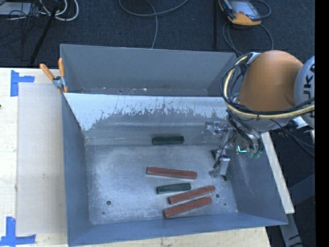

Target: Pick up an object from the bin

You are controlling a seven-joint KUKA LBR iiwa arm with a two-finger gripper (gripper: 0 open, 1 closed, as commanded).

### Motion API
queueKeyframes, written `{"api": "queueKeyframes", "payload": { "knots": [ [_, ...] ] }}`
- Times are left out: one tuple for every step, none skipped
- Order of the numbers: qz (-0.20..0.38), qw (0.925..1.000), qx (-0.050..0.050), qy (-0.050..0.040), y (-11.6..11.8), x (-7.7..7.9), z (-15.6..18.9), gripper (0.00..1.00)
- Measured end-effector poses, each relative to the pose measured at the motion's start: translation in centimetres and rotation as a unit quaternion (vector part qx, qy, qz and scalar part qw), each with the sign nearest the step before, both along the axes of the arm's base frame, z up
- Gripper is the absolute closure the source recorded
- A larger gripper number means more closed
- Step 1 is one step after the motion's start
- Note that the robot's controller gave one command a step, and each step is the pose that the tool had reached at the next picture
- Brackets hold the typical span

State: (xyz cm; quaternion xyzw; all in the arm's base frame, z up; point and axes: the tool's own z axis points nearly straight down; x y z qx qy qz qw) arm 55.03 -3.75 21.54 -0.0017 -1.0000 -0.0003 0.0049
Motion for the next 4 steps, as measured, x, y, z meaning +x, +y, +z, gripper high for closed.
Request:
{"api": "queueKeyframes", "payload": {
  "knots": [
    [0.159,0.9872,0.001,-0.0011,2.9,2.8,-14.8,0.00],
    [0.094,0.9955,0.001,-0.0042,5.7,0.9,-11.5,0.00],
    [0.071,0.9975,0.001,-0.0032,6.2,-0.1,-11.4,0.00],
    [-0.044,0.9990,0.000,-0.0029,5.8,1.9,-14.6,0.00]
  ]
}}
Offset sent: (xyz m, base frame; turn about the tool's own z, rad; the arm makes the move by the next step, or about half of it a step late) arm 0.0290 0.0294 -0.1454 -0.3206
